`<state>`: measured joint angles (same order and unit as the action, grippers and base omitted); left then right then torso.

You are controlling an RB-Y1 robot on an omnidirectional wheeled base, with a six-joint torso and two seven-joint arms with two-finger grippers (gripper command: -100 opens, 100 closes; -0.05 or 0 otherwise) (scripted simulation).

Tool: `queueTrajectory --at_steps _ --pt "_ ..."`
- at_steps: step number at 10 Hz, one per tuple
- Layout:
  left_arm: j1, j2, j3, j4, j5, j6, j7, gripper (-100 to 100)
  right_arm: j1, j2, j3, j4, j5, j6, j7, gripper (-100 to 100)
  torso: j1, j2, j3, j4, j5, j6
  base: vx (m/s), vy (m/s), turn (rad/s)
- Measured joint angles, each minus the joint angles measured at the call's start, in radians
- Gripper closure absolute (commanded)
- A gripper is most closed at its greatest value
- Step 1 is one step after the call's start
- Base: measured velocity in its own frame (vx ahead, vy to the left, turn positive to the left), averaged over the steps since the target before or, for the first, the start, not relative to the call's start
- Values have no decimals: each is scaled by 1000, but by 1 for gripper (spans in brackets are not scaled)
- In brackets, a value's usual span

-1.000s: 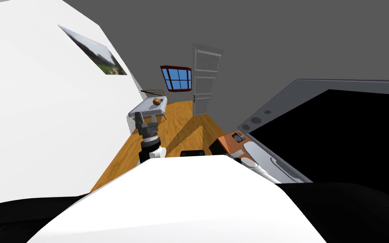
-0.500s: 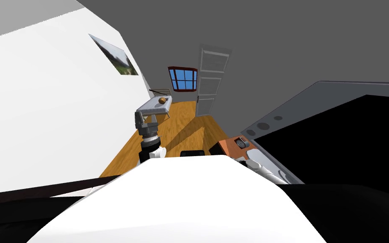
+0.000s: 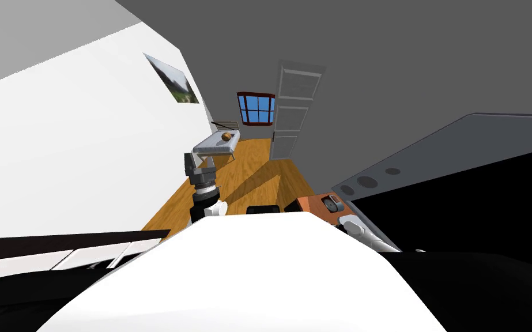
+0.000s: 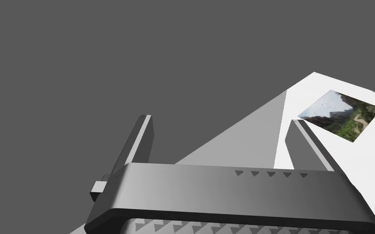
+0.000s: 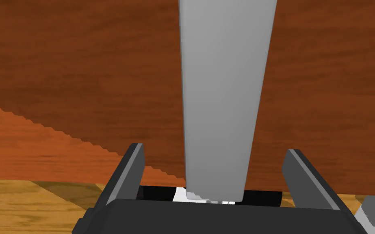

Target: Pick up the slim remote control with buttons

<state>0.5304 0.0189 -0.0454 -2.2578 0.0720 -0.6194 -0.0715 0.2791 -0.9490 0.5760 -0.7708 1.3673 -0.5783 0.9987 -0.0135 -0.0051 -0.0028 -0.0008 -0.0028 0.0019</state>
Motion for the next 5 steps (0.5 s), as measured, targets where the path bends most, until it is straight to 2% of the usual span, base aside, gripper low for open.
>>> queueTrajectory --at_steps 1,2,5 --pt "0 0 0 0 0 0 0 0 0 -1 2 2 2 2 2 0 6 2 1 0 1 0 5 -18 0" --pt "0 0 0 0 0 0 0 0 0 -1 1 2 2 2 2 -100 11 3 2 1 2 0 88 -55 -217" --pt "0 0 0 0 0 0 0 0 16 46 11 14 11 48 58 -100 11 -5 -3 -1 2 0 141 -46 -148"
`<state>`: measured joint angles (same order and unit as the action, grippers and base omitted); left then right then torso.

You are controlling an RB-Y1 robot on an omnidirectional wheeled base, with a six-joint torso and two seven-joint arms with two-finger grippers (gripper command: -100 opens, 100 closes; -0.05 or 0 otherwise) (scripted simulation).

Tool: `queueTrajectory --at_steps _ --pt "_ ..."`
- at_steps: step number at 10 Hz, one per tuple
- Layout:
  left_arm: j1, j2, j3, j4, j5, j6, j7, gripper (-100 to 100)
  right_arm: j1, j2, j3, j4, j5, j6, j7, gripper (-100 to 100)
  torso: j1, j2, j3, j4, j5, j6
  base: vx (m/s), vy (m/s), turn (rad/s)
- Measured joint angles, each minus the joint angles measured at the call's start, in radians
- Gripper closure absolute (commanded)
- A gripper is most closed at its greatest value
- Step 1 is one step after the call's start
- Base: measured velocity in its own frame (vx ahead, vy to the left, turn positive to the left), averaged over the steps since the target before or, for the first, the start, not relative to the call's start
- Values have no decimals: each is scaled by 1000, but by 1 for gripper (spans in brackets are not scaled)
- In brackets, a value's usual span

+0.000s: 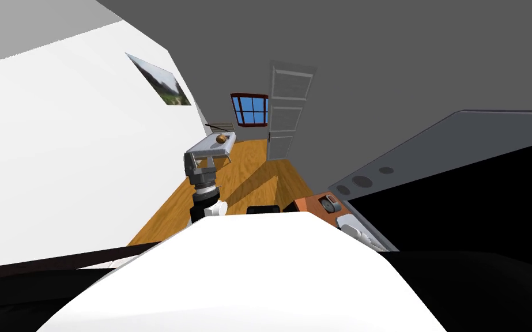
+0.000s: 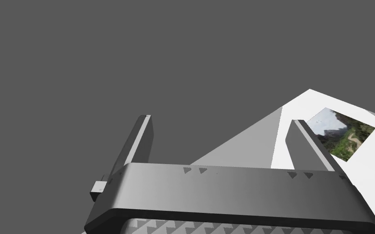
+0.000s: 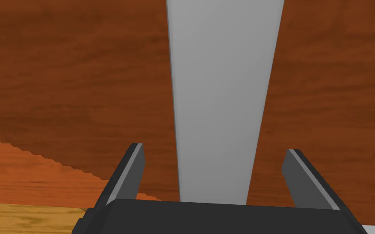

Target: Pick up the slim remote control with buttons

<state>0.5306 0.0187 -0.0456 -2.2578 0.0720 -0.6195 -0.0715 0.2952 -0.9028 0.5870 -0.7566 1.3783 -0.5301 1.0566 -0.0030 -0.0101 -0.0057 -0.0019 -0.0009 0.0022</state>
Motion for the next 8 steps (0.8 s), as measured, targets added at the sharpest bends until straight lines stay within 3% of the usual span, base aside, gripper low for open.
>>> queueTrajectory --at_steps 1,2,6,7,8 --pt "0 0 0 0 0 0 0 0 2 12 8 -2 8 16 9 -100 0 1 1 0 0 0 47 -16 -19" --pt "0 0 0 0 0 0 0 0 3 13 9 -3 10 20 10 100 1 5 3 1 0 0 7 -4 -5" --pt "0 0 0 0 0 0 0 0 3 13 10 -2 10 19 10 100 3 9 5 2 1 -1 0 0 0" --pt "0 0 0 0 0 0 0 0 3 13 10 -2 10 19 10 0 2 9 5 2 1 -1 0 0 0" --pt "0 0 0 0 0 0 0 0 3 13 10 -2 10 19 10 100 2 9 5 2 1 -1 -108 37 209"
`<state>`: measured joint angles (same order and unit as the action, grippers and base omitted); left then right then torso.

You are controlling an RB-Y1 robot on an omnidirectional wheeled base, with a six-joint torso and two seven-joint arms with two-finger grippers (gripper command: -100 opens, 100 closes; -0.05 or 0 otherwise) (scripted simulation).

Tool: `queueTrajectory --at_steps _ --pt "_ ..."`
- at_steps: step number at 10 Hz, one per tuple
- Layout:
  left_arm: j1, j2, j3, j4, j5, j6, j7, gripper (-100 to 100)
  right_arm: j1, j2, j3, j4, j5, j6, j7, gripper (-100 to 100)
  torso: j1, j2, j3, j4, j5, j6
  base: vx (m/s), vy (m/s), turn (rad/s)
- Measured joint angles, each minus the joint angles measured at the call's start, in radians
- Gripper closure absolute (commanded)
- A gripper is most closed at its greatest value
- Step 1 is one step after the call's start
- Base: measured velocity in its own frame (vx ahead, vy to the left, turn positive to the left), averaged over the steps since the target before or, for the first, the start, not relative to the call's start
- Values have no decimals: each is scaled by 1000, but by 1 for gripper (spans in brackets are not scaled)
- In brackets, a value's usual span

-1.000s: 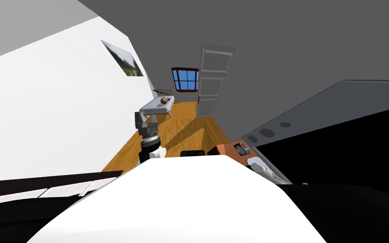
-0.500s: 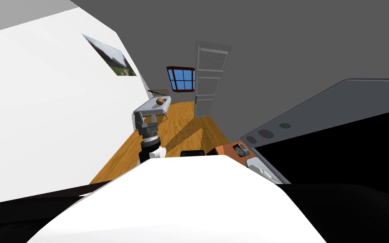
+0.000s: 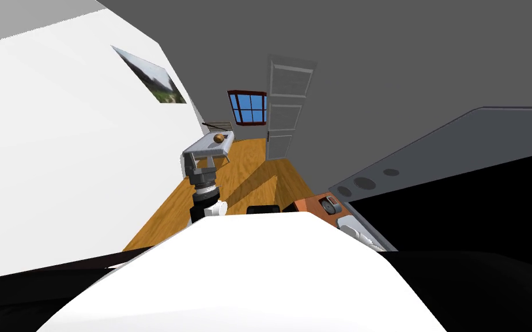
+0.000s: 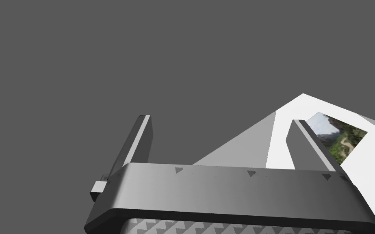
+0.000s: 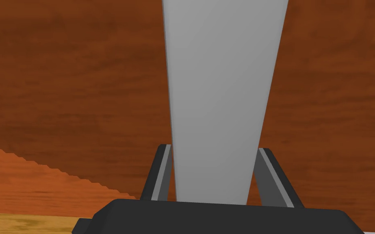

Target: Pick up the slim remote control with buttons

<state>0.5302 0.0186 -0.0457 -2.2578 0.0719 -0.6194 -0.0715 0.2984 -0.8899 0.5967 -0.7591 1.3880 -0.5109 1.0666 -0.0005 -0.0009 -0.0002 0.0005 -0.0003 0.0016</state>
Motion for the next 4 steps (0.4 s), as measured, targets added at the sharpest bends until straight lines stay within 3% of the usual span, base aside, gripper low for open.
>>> queueTrajectory --at_steps 2,3,4 --pt "0 0 0 0 0 0 0 0 -2 -32 -11 -14 -10 -25 -33 100 3 8 5 1 1 0 -163 51 179" --pt "0 0 0 0 0 0 0 0 -14 -39 -18 -1 -18 -45 -39 100 4 10 5 2 1 0 -68 23 29" --pt "0 0 0 0 0 0 0 0 -16 -40 -19 2 -19 -50 -39 0 2 6 4 1 1 1 -12 5 -10"
